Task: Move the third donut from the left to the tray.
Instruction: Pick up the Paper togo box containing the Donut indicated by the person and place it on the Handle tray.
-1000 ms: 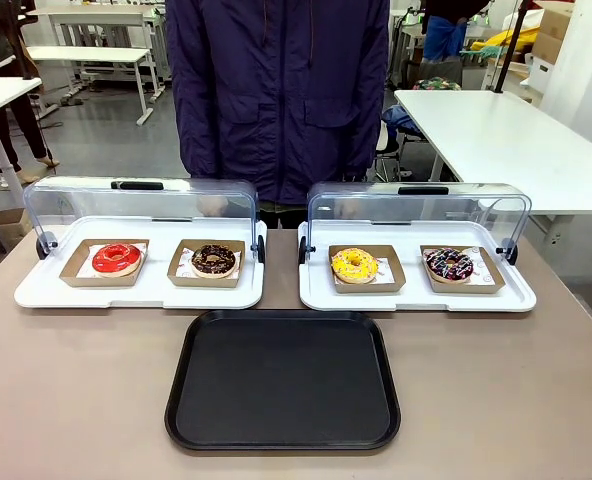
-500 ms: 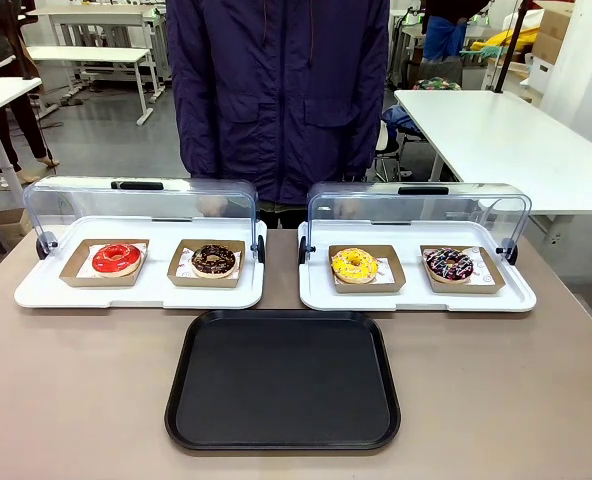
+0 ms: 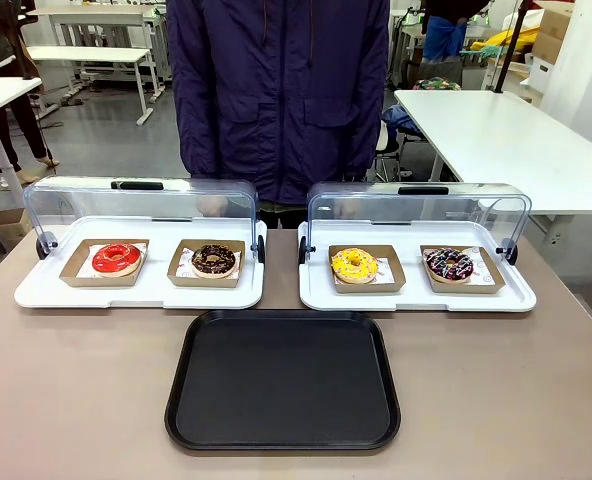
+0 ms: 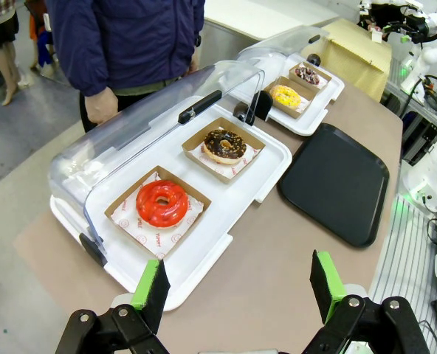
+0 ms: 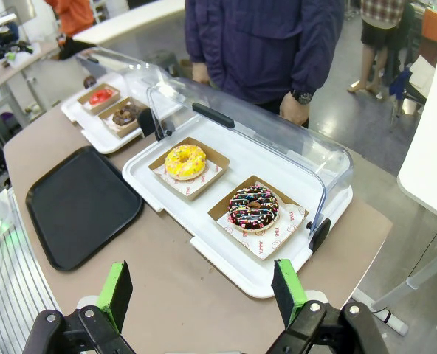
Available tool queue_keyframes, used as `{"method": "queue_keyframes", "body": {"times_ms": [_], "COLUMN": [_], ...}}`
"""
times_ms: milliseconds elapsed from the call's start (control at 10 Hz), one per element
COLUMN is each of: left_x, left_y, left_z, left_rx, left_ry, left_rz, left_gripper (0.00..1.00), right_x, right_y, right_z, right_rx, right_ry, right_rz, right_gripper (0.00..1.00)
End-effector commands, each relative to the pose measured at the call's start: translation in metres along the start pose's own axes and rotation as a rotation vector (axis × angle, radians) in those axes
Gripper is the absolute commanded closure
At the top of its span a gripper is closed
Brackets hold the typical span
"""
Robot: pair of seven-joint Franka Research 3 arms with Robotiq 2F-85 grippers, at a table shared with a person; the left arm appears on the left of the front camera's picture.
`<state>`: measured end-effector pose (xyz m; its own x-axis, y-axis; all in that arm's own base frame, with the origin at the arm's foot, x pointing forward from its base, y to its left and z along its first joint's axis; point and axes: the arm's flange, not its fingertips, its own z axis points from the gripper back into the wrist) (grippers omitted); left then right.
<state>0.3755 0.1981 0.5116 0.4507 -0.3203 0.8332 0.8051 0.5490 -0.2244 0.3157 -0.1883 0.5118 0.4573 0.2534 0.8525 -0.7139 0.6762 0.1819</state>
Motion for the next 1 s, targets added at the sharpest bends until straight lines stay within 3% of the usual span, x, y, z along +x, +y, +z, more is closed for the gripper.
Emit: {"method": "queue_keyframes", "body": {"times_ms": [0, 900], "left_x": [0.0014, 0.0014], "left_y": [-0.0015, -0.0015], "left_z": [0.0004, 0.0004], "left_rx": [-0.009, -0.009], "left_ry": [-0.009, -0.009], "left_rz": [-0.012, -0.012], "left_gripper": [0.0, 0.0], "right_x": [0.0028, 0.0028], "right_y": [-0.0031, -0.0031], "right_z": [-0.0001, -0.0001], "right_rx": [0.004, 0.004], "right_ry": [-0.028, -0.028], "right_rz": [0.022, 0.022], "right_gripper": [0.0, 0.0]}}
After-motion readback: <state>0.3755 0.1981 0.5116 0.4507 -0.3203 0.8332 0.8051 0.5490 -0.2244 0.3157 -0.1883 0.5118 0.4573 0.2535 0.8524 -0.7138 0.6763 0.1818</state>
